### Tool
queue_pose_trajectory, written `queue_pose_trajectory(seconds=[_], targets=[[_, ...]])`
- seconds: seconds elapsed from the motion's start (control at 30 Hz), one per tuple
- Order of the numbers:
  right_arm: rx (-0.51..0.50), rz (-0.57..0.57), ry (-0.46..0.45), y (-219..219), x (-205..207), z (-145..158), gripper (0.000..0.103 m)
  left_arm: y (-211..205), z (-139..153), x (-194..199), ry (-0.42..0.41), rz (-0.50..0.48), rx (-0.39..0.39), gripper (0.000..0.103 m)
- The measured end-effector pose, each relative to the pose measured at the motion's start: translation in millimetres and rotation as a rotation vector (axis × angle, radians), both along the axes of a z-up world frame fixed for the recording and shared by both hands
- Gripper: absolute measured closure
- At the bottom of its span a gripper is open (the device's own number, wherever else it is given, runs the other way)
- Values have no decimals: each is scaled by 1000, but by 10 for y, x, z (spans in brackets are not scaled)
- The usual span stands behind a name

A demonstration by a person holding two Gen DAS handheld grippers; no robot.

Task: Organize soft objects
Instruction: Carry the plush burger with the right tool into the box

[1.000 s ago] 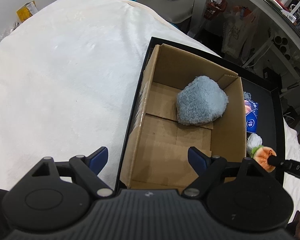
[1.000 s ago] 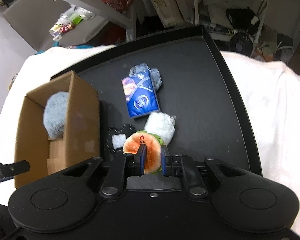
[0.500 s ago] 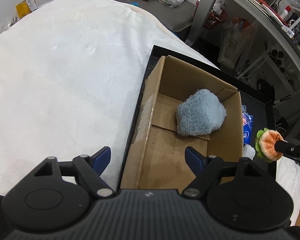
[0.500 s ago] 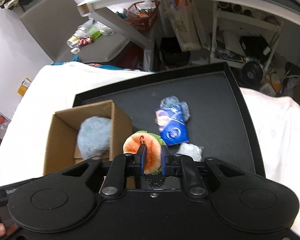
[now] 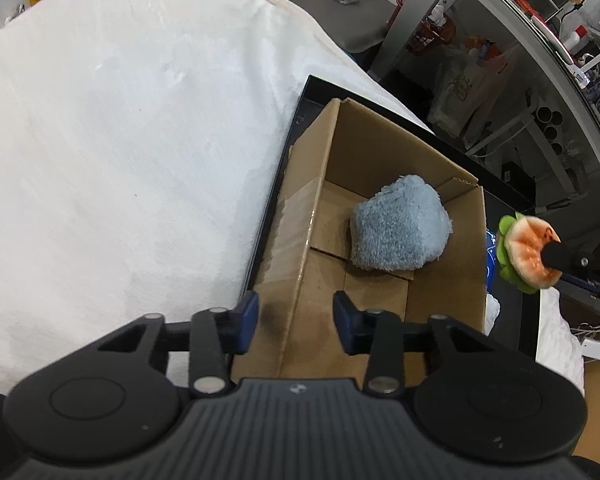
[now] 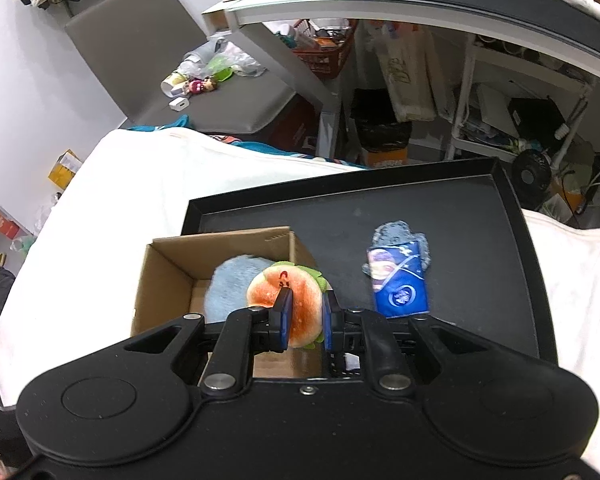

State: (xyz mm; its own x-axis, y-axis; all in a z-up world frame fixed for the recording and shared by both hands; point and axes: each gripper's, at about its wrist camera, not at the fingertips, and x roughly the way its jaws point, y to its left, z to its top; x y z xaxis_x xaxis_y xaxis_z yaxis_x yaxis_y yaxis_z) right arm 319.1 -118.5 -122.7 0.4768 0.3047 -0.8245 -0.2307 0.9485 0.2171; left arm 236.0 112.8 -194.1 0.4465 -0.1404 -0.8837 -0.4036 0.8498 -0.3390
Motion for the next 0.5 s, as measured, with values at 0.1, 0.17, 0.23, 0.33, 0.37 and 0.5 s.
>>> queue_pose_trajectory(seconds=[0.1,0.17,0.23,0.33,0.37,0.5], targets=[[-7,15,2,103,13,-3,88,32,-26,-2,3,5,-6,71],[-11,24,3,180,26,-1,88,60,-40,-2,6,11,-15,74],[-14,33,4,259,34,0,88,87,-50,0,8,14,-21,77],[-18,47,6,364,54,-3,88,124,-69,6,11,15,-31,80],[-19,51,8,400,59,-9,88,138,-77,6,13,17,-36,80],[-25,70,13,551,75,-32,88,174,-105,-1,17,22,-51,81]])
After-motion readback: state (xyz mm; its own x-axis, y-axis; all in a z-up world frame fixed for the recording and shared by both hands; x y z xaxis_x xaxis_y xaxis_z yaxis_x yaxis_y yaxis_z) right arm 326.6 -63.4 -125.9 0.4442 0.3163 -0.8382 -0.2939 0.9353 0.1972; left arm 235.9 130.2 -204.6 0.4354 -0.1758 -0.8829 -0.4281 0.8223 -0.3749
